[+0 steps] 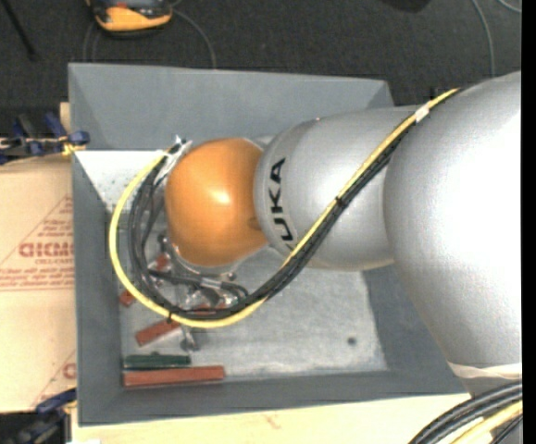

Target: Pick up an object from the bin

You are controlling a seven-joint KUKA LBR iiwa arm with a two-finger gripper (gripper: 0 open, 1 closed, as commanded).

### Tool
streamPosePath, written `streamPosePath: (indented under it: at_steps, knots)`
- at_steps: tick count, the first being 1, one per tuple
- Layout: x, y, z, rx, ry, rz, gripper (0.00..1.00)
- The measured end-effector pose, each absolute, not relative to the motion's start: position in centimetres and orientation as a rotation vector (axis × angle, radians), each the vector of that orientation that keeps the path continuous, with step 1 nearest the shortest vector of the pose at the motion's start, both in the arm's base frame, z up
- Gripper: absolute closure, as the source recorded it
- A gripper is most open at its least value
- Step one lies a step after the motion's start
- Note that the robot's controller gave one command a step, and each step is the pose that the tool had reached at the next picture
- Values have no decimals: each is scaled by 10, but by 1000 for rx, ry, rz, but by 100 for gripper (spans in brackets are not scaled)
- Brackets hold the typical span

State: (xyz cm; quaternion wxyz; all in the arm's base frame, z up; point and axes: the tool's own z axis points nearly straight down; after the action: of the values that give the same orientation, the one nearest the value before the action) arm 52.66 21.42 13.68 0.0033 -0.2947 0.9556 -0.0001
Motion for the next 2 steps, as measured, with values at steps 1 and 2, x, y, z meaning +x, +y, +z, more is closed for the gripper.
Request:
streamPosePath:
  at_steps: [1, 2]
  knots:
    - [551, 187, 75, -1404, 2807, 2, 100]
    - [551, 188, 75, -1403, 2808, 3, 100]
